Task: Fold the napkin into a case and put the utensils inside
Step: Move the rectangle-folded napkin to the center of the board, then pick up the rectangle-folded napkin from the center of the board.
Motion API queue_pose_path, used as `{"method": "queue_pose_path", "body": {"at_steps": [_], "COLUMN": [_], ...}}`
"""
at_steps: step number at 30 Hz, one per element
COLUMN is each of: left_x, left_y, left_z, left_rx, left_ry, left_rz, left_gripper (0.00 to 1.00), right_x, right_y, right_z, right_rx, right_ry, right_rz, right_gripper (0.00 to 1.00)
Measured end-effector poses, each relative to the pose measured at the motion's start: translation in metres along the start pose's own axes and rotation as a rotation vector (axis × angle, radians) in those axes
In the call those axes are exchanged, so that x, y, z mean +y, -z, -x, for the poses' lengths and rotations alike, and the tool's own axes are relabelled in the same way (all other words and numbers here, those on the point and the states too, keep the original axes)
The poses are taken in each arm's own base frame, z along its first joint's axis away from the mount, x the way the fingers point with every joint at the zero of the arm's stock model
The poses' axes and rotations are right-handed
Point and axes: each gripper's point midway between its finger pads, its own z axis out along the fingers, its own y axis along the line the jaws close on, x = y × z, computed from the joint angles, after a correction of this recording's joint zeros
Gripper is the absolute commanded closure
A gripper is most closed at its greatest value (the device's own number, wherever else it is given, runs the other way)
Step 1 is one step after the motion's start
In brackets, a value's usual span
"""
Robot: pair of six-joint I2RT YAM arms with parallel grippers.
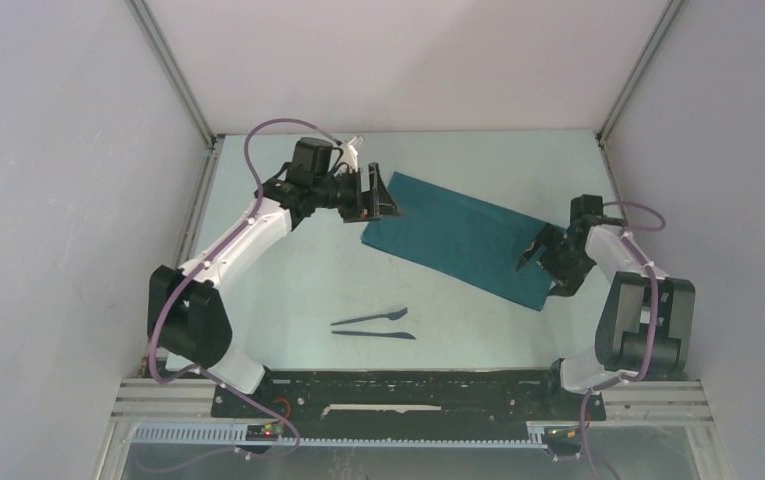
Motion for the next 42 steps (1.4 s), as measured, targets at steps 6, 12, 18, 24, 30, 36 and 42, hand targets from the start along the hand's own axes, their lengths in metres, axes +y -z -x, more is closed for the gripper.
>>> {"method": "queue_pose_path", "body": {"at_steps": [6, 12, 18, 24, 30, 36, 42], "left_x": [-0.01, -0.012, -0.014, -0.017, -0.016, -0.015, -0.013], "left_y": [0.005, 0.005, 0.003, 0.006, 0.009, 0.01, 0.011], "left_z": [0.001, -0.002, -0.006, -0.001, 0.004, 0.006, 0.008], "left_rx": [-0.014, -0.01, -0.002, -0.014, -0.034, -0.041, -0.045], "left_ry": [-0.002, 0.011, 0.037, 0.038, 0.034, 0.034, 0.037], "left_rz": [-0.034, -0.056, -0.081, -0.101, -0.103, -0.101, -0.099], "left_gripper": [0.13, 0.13, 0.13, 0.13, 0.14, 0.14, 0.14], "right_x": [-0.007, -0.018, -0.016, -0.015, -0.011, -0.008, -0.007], "right_y": [0.012, -0.008, -0.022, -0.031, -0.034, -0.036, -0.037], "right_z": [0.066, 0.082, 0.081, 0.069, 0.064, 0.063, 0.064], "right_rx": [-0.11, -0.016, 0.048, 0.094, 0.106, 0.101, 0.087], "right_ry": [-0.003, 0.01, 0.047, 0.076, 0.099, 0.107, 0.122], "right_rz": [-0.092, -0.127, -0.146, -0.185, -0.195, -0.191, -0.185], "right_gripper": [0.1, 0.14, 0.22, 0.27, 0.41, 0.62, 0.93]}}
